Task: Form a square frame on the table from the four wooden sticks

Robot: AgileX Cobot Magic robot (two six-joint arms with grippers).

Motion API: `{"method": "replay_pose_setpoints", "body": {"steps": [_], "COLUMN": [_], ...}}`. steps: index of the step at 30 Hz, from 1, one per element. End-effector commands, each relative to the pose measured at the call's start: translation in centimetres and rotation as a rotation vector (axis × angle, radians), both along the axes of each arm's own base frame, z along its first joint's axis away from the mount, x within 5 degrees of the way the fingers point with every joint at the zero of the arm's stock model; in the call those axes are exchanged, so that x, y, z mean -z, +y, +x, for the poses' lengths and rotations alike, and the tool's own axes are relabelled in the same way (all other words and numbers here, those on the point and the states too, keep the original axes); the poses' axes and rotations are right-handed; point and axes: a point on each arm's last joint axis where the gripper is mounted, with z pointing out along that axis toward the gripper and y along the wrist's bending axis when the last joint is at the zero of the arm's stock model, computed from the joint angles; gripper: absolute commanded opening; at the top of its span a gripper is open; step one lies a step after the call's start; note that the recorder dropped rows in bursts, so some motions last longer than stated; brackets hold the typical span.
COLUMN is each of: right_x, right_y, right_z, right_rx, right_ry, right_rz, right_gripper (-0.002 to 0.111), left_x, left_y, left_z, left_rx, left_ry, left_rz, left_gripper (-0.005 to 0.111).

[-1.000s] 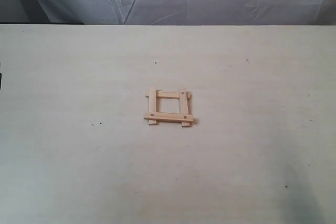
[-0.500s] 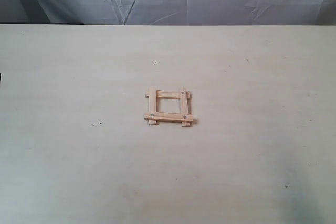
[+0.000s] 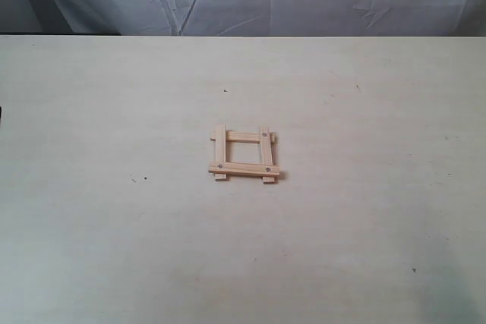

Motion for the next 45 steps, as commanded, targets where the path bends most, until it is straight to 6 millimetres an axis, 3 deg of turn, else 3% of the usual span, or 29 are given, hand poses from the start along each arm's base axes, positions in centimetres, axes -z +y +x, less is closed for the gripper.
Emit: {"method": "replay_pose_setpoints", "body": {"steps": [1,5,16,45], "right_x": [2.0,2.6,7.0,7.0], "right_y": [-0.1,-0.1,-0.1,-0.1], "right_z": [0.0,0.4,1.0,1.0], "right_rx": [0.009,0.009,0.009,0.008], "right_ry": [-0.019,-0.111,0.023,0.021], "right_rz": [-0.005,-0.009,0.004,0.007], "right_gripper": [0.0,0.0,0.0,0.0], "left_x": [0.0,0.0,0.0,0.0], "left_y": [0.1,0.1,0.1,0.1], "left_z": [0.0,0.0,0.0,0.0], "left_rx": [-0.003,-0.003,-0.003,-0.003], "left_ry": [-0.005,-0.005,-0.005,-0.005], "left_rz": [0.006,0.006,0.006,0.006], "left_gripper": [0.0,0.0,0.0,0.0]}}
